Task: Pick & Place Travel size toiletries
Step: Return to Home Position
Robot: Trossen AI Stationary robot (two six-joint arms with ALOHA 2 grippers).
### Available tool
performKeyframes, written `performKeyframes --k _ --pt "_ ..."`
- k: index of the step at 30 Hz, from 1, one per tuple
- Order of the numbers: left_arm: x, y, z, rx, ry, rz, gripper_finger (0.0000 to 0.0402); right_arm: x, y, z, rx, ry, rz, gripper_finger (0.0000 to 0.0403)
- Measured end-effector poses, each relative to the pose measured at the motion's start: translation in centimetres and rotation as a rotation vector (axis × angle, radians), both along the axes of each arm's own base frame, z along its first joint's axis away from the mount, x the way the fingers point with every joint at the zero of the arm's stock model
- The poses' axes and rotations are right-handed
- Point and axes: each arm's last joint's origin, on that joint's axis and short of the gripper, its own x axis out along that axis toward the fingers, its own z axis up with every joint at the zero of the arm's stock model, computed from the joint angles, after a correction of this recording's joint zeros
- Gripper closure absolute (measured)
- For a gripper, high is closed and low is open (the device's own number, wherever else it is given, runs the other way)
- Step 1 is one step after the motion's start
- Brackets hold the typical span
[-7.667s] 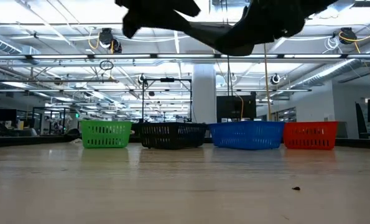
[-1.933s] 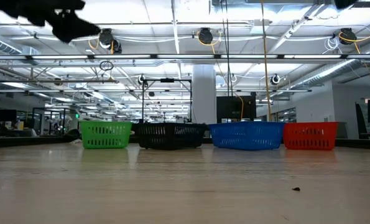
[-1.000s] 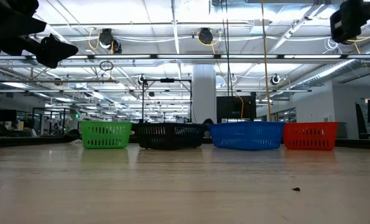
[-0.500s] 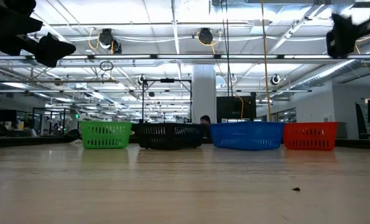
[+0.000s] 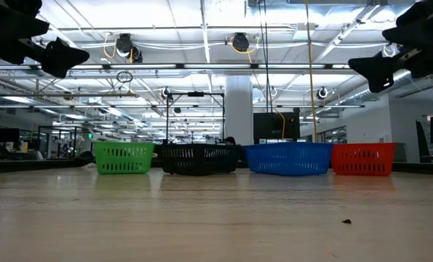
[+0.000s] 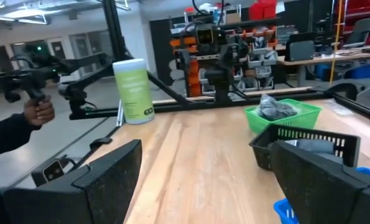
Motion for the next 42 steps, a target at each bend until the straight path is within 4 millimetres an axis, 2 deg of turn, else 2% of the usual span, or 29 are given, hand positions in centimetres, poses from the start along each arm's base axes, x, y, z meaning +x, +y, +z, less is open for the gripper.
performKeyframes --k 4,7,13,17,25,34,42 --pt "0.1 -0.1 0.1 0.018 -0.052 -0.026 0.0024 0.1 -0.4 -0.1 0.0 0.008 0.002 0.0058" --pt "0.2 -0.3 -0.7 0.057 -0.095 -0.084 0.003 0.1 -0.7 -0.1 0.01 0.01 0.0 0.0057" --pt "0.2 0.3 -1.4 0.027 -0.087 -0.018 0.0036 0.1 -1.0 -0.1 0.04 0.02 0.051 0.0057" --pt "0.0 0.6 -1.6 0.042 -0.078 -0.029 0.003 0.1 -1.3 -0.1 0.05 0.023 0.065 0.0057" --pt "-0.5 1.9 -2.1 0.005 -0.036 0.082 0.0021 0.1 -1.7 -0.1 0.048 0.024 0.064 0.0057" --pt "-0.6 2.0 -1.9 0.002 -0.052 0.058 0.0036 0.1 -1.9 -0.1 -0.01 0.011 0.043 0.0057" --pt "-0.6 2.0 -1.9 -0.001 -0.051 0.059 0.0022 0.1 -1.9 -0.3 -0.029 0.014 0.041 0.0057"
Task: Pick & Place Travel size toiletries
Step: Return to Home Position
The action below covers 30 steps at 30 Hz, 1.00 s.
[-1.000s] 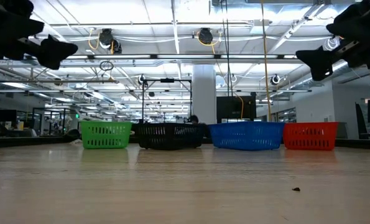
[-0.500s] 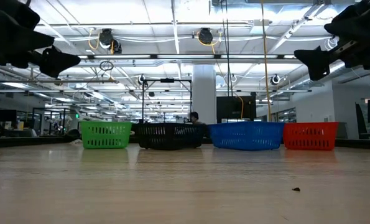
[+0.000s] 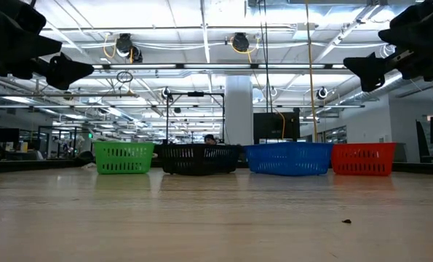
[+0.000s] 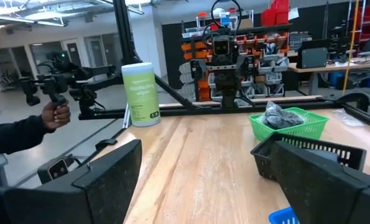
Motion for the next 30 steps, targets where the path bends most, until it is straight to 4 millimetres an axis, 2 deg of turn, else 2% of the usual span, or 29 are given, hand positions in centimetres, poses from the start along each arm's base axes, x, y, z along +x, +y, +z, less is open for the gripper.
performKeyframes --k 7,17,23,30 --pt "0.0 0.0 0.0 0.001 0.001 0.006 0.0019 0.1 -0.4 0.1 0.049 -0.02 -0.131 0.0057" --pt "0.0 0.0 0.0 -0.001 0.002 0.011 0.0036 0.1 -0.4 -0.1 0.047 -0.001 -0.156 0.0057" --pt "0.0 0.0 0.0 -0.003 0.002 0.012 0.0028 -0.1 -0.1 1.2 0.042 -0.135 -0.092 0.0057" --pt "0.0 0.0 0.0 -0.003 0.003 0.012 0.0022 0.1 -0.1 0.5 0.064 -0.061 -0.152 0.0057"
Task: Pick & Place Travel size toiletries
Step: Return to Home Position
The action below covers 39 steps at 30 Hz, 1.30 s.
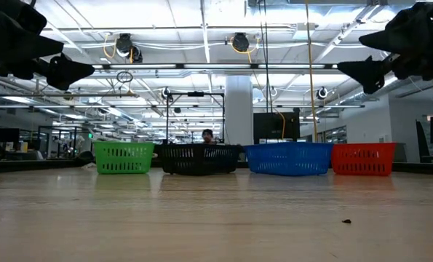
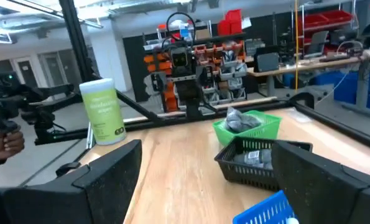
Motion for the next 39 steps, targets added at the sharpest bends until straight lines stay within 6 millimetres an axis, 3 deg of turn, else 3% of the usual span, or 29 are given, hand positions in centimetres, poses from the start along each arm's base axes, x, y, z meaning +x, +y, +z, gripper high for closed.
performKeyframes --k 14,22,31,39 --pt "0.01 -0.01 0.0 0.002 0.0 -0.002 0.0027 0.04 0.01 -0.67 -0.073 0.068 -0.006 0.0057" --pt "0.02 -0.01 0.03 0.143 -0.013 -0.007 0.0021 0.04 0.02 -0.67 -0.133 0.066 -0.008 0.0057" --pt "0.02 -0.01 0.03 0.114 -0.012 -0.006 0.0036 0.04 0.02 -0.66 -0.131 0.066 -0.007 0.0057" --pt "0.02 0.0 0.03 0.111 -0.012 -0.005 0.0021 0.04 0.02 -0.66 -0.131 0.066 -0.006 0.0057"
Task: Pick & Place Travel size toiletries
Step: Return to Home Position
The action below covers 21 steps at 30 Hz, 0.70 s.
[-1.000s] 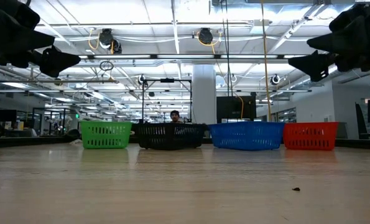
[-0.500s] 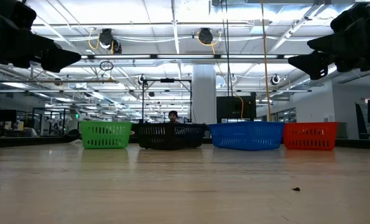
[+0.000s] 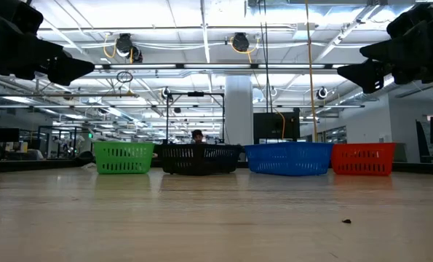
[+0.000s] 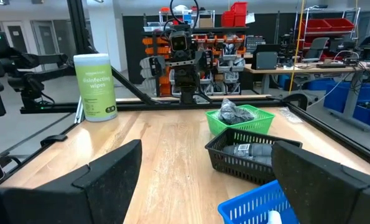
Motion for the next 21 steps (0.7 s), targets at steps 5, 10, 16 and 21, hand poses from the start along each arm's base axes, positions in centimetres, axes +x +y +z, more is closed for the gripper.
performKeyframes --k 5,10,16,21 --pt "0.0 0.0 0.0 0.0 0.0 0.0 0.0017 0.0 0.0 0.0 0.0 0.0 0.0 0.0057" --pt "0.0 0.0 0.01 0.0 -0.001 0.0 0.0025 0.0 0.0 0.0 0.0 0.0 0.0 0.0057" --pt "0.0 0.0 0.01 0.0 -0.001 0.0 0.0036 0.0 0.0 0.0 0.0 0.0 0.0 0.0057" --pt "0.0 0.0 0.01 0.0 -0.001 0.0 0.0032 0.0 0.0 0.0 0.0 0.0 0.0 0.0057"
